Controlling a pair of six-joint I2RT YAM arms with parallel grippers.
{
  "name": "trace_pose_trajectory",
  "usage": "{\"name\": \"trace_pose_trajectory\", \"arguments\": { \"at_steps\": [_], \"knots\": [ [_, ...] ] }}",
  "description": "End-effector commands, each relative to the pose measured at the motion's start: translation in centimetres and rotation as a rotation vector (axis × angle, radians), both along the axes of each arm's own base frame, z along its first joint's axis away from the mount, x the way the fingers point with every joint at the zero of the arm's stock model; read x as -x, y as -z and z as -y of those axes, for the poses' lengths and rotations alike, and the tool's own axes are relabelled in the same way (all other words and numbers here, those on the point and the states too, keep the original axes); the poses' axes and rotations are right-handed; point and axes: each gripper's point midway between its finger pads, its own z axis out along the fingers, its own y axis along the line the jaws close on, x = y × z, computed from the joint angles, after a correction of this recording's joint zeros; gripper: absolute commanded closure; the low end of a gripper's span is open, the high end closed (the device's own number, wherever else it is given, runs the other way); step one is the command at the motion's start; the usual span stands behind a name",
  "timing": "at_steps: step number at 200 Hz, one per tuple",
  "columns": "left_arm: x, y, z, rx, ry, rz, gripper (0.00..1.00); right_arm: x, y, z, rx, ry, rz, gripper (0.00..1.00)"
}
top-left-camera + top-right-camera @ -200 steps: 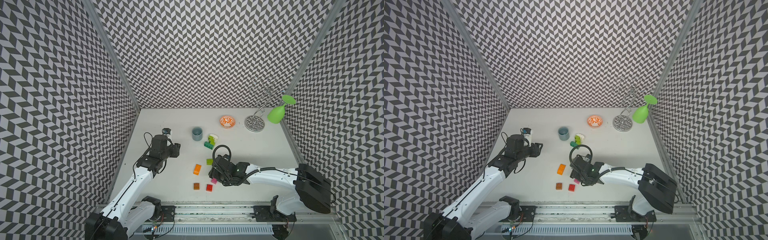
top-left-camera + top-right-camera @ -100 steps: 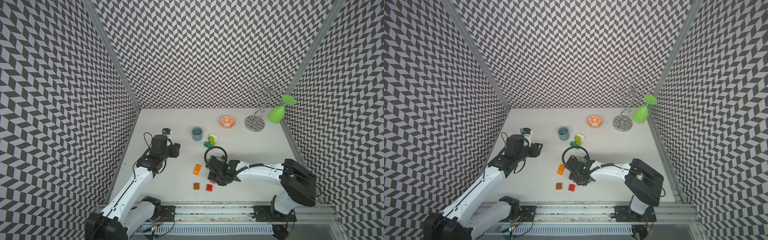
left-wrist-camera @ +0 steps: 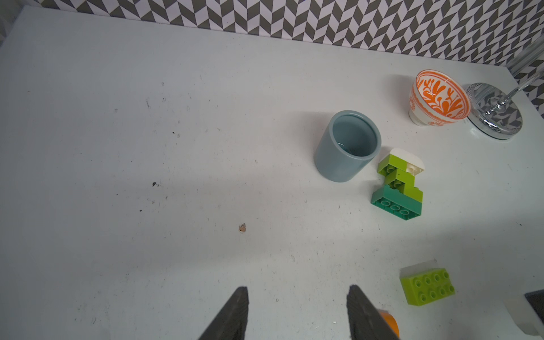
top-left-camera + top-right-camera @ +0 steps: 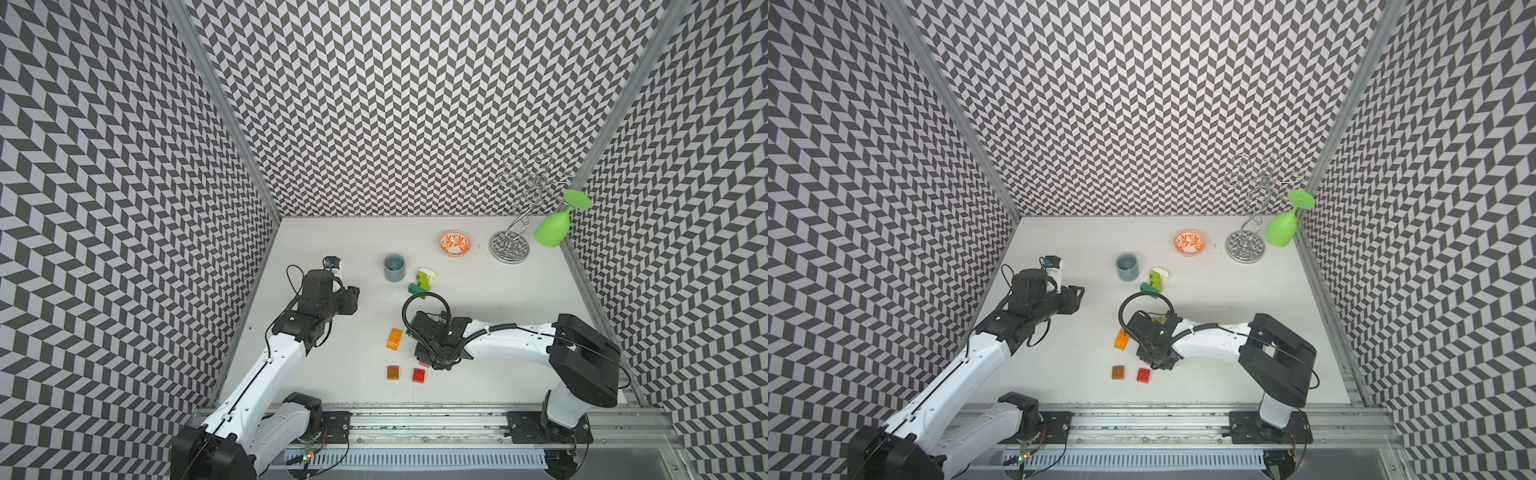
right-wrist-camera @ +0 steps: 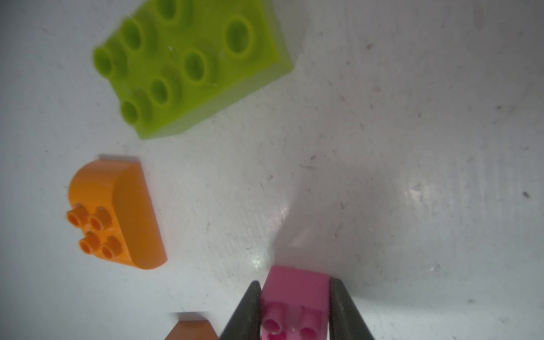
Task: Assemble the letter s with lego
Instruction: Pick up the lego brick from the center of the board.
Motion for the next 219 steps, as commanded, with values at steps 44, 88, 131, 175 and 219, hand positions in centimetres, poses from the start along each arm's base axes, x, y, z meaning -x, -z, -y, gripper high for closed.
{"name": "trace_pose_trajectory", "arguments": {
  "at_steps": [44,88,131,175,219],
  "knots": [
    [-0.1,-1.4,-0.2,0.013,-0.005,0.026,0.44,0.7,1.1,0.0,0.078,-0.042,-0.056,0.59],
    [-0.2,-1.4,-0.3,0.013,-0.008,0.027,0.44,1.4,1.5,-0.1,0.107,-0.072,-0.079,0.57],
    [-0.2,-1.4,-0.4,0.014,-0.010,0.026,0.44,1.4,1.2,-0.3,0.130,-0.097,-0.066,0.58],
    [-0.2,-1.4,-0.4,0.015,-0.011,0.026,0.44,0.8,0.4,-0.2,0.170,-0.107,-0.017,0.69],
    [-0.2,-1.4,-0.4,0.016,-0.011,0.026,0.44,-0.8,-1.5,-0.1,0.234,-0.145,0.058,0.82]
  ]
}}
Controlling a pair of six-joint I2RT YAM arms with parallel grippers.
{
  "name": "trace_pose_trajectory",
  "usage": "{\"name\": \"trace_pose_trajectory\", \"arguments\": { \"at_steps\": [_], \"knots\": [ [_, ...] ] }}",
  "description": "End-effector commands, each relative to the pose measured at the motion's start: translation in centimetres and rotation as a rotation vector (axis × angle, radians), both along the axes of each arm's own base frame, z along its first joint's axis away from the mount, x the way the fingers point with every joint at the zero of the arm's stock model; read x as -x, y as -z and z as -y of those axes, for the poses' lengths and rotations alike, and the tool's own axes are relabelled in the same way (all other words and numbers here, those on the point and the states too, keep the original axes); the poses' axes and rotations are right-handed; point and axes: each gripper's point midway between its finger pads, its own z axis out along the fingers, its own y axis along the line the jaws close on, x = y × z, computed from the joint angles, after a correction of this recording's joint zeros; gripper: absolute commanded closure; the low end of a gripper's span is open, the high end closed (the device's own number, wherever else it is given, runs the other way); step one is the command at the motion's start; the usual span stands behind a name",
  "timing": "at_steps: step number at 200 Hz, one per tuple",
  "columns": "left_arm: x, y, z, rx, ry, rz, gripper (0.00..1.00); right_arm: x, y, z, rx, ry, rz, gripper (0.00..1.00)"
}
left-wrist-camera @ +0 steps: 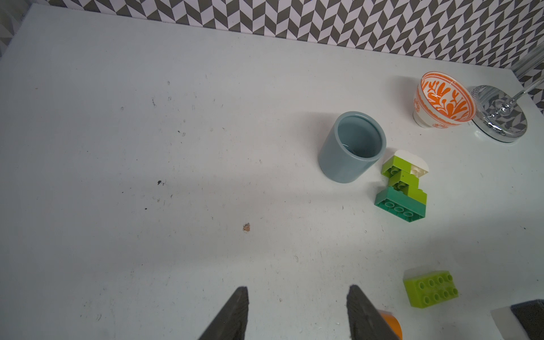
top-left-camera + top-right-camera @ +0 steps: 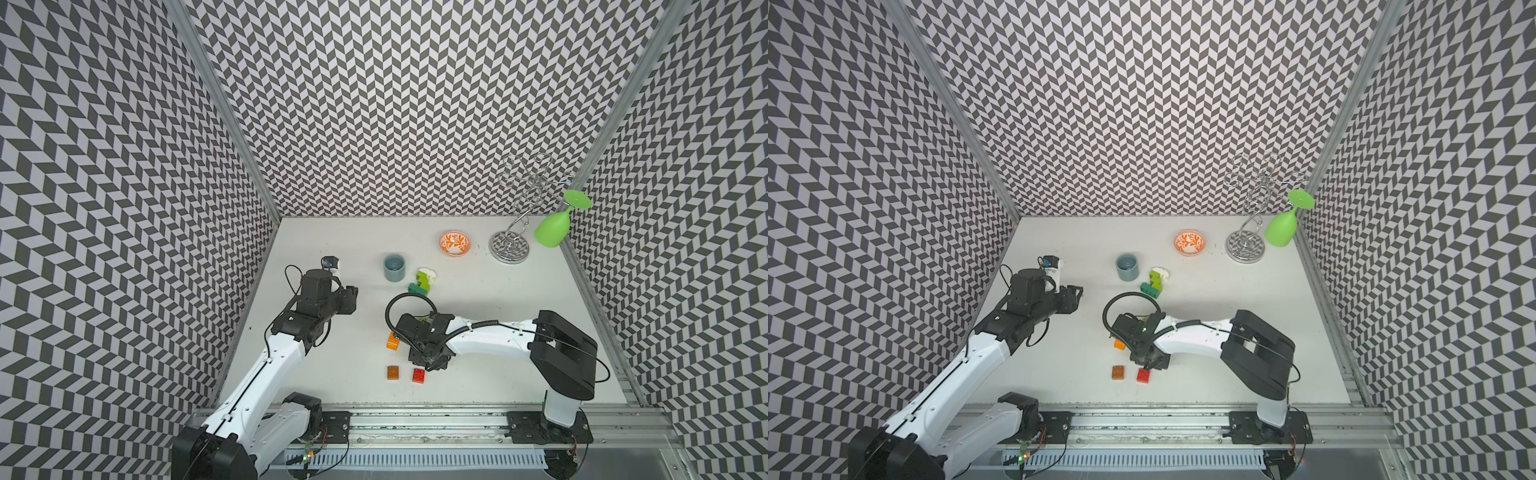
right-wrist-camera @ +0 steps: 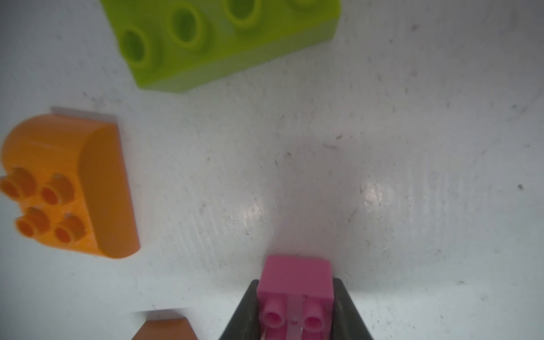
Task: Assemble the letter s with lego
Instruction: Pick up the lego brick from the center of the board, then assemble the lego brick with the lego brick.
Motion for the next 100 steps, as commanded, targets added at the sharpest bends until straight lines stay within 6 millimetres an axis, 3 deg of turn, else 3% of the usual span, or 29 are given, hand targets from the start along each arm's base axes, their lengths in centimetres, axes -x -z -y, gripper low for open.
{"name": "trace_pose_trajectory", "arguments": {
  "at_steps": [1,47,63,100],
  "knots": [
    [-0.1,-1.4,0.0,0.015,0.001,0.028,0.44,-1.4,-1.5,0.2,0.063,-0.033,0.077,0.83],
    [-0.2,-1.4,-0.1,0.014,-0.004,0.025,0.44,-5.1,-6.6,0.2,0.136,-0.199,0.229,0.95],
    [-0.2,-1.3,-0.1,0.012,-0.007,0.024,0.44,-6.4,-7.4,0.4,0.139,-0.264,0.239,1.00],
    [-0.3,-1.1,-0.1,0.012,-0.012,0.017,0.45,-10.0,-8.8,0.7,0.071,-0.350,0.279,1.00]
  ]
}}
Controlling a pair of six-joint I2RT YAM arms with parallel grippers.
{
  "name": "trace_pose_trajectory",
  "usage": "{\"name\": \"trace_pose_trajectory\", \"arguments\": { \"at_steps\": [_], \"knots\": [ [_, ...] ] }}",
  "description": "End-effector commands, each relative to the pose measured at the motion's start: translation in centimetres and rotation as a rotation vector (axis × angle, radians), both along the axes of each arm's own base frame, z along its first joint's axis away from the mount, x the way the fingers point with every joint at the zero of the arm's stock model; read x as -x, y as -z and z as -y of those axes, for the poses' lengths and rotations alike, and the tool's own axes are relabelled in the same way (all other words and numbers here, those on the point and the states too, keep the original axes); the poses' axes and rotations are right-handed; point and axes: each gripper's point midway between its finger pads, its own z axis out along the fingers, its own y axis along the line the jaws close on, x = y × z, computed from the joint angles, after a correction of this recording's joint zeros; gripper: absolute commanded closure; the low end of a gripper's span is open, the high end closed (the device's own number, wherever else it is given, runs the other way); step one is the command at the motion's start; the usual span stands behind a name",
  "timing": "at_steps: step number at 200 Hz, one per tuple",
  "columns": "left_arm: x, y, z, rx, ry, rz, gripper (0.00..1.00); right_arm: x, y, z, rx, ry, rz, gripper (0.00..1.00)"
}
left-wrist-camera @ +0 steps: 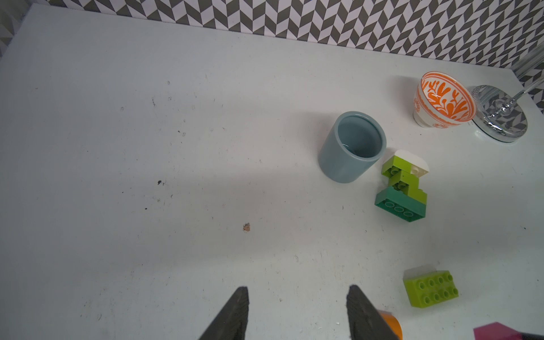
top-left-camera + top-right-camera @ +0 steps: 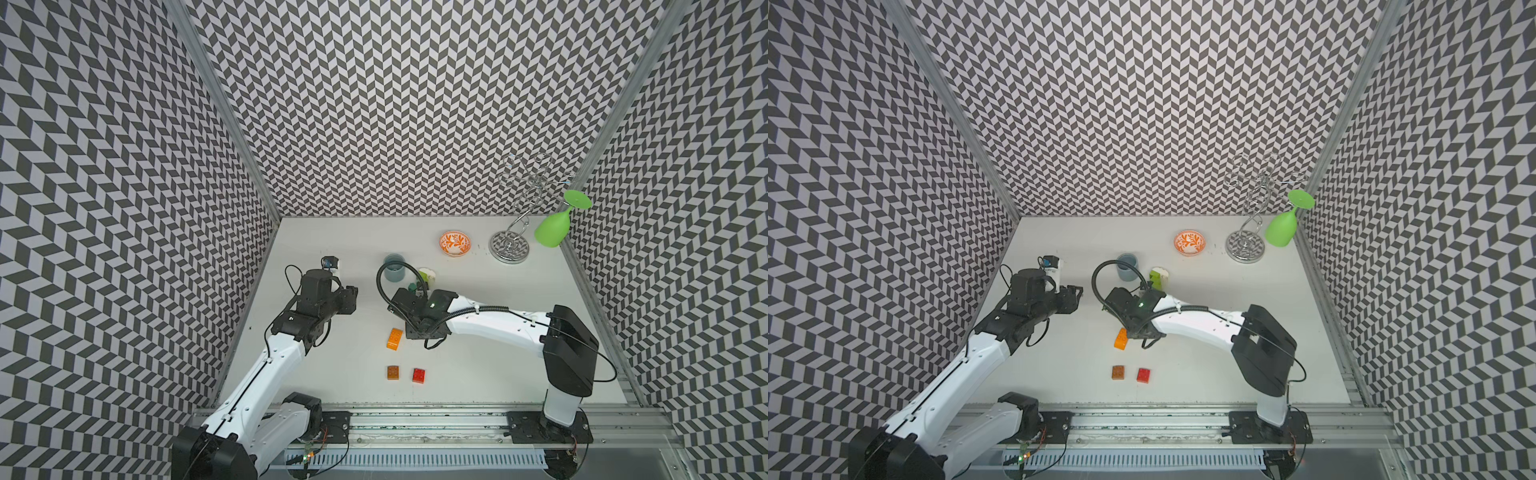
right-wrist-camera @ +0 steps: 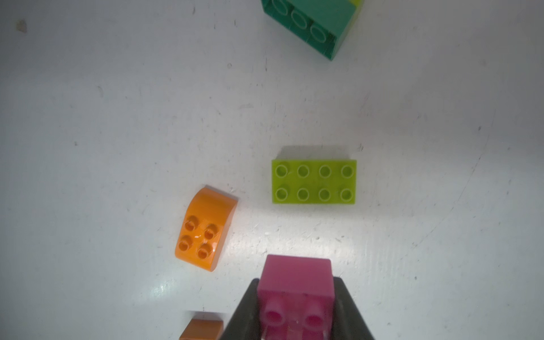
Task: Assemble the letter s with lego
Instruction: Assemble the lego brick with the lego brick.
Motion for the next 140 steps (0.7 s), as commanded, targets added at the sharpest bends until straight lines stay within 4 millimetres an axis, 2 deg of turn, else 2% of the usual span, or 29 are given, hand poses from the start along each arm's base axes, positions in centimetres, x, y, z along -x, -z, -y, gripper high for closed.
{"name": "trace_pose_trajectory", "arguments": {
  "at_steps": [1,28,48,77,107,140],
  "knots": [
    [-0.2,-1.1,-0.1,0.010,-0.010,0.017,0.45,-2.6,-2.0,0.7,-0.012,-0.103,0.056,1.00],
    [-0.3,-0.9,-0.1,0.010,-0.013,0.012,0.45,-5.2,-1.8,1.4,-0.034,-0.101,0.032,1.00],
    [-0.3,-0.8,-0.1,0.011,-0.015,0.007,0.45,-6.2,-1.2,1.3,-0.035,-0.112,0.006,1.00],
    [-0.4,-0.7,-0.1,0.010,-0.016,0.002,0.45,-6.6,0.2,0.8,-0.009,-0.137,-0.034,1.00],
    [-0.4,-0.6,-0.1,0.009,-0.016,0.000,0.45,-6.2,1.8,0.2,-0.013,-0.162,-0.091,1.00],
    [-0.4,-0.5,-0.1,0.009,-0.014,-0.002,0.45,-5.8,2.7,0.6,0.000,-0.162,-0.128,1.00]
  ]
}}
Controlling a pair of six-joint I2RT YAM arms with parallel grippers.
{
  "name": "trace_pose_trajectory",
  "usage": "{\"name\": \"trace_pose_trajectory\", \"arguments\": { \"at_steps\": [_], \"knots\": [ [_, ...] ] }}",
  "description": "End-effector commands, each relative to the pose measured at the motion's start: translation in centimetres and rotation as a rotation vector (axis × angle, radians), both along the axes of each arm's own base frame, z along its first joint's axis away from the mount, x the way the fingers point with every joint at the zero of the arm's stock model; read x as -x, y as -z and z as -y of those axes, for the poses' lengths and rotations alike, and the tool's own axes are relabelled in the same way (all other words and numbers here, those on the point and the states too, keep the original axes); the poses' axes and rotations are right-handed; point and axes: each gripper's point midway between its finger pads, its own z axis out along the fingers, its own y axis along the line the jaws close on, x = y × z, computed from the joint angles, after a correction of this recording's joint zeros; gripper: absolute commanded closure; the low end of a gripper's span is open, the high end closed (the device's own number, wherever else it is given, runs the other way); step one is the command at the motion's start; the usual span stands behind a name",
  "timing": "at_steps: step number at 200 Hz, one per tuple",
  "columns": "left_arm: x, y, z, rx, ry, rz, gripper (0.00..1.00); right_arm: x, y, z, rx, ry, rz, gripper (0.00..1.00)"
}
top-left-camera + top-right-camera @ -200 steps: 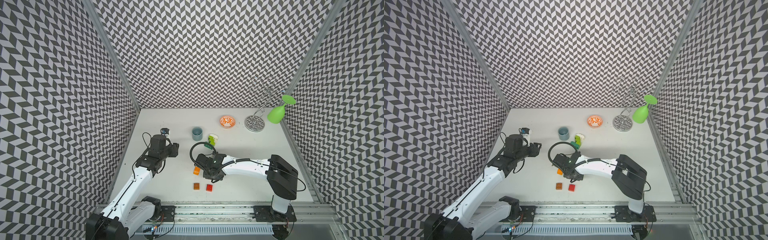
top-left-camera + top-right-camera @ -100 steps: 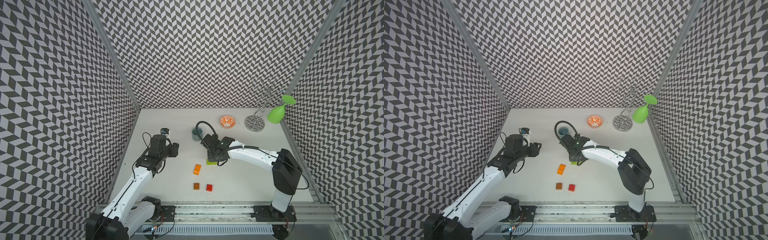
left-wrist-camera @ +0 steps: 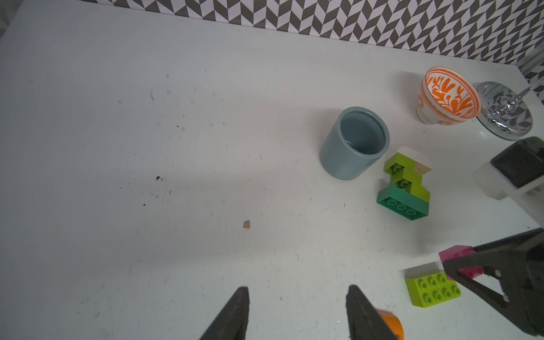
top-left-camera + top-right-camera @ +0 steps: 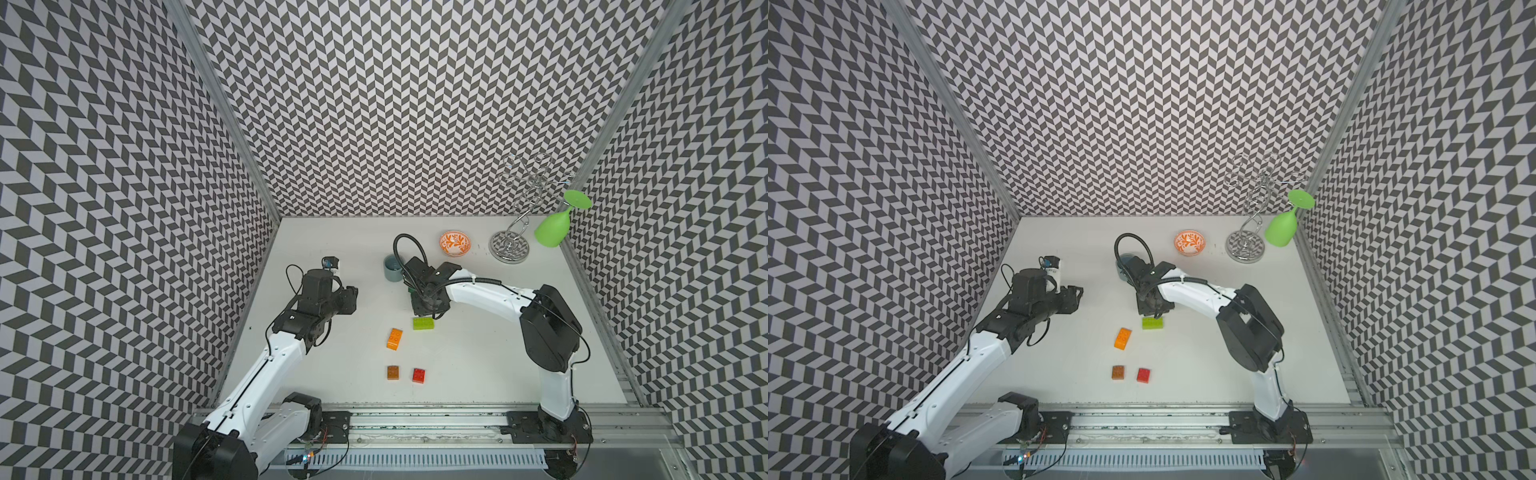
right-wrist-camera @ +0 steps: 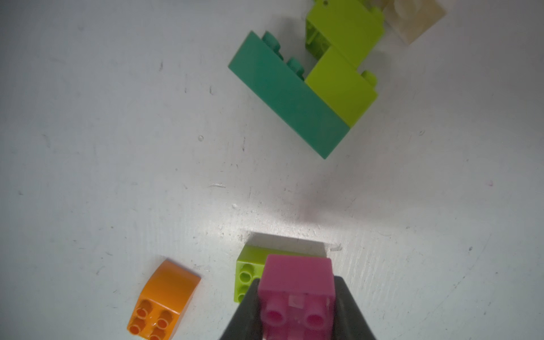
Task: Assemble the letter s with lego
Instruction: Assemble the lego brick with the lego brick.
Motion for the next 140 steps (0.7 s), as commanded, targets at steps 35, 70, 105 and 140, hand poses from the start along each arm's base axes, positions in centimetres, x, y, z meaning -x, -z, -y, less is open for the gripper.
{"name": "trace_pose_trajectory", "arguments": {
  "at_steps": [35,70,105,140],
  "knots": [
    [-0.3,-1.0,-0.1,0.010,-0.011,0.013,0.45,0.3,-0.1,0.0,-0.008,-0.020,-0.041,1.00],
    [-0.4,-0.9,-0.1,0.009,-0.011,0.012,0.45,0.9,0.0,0.2,-0.003,-0.040,-0.071,1.00],
    [-0.3,-0.9,-0.1,0.010,-0.011,0.011,0.45,1.2,0.0,0.3,-0.004,-0.040,-0.081,1.00],
    [-0.3,-0.8,-0.1,0.010,-0.009,0.008,0.45,1.2,0.5,0.3,-0.010,-0.036,-0.108,1.00]
  ]
}}
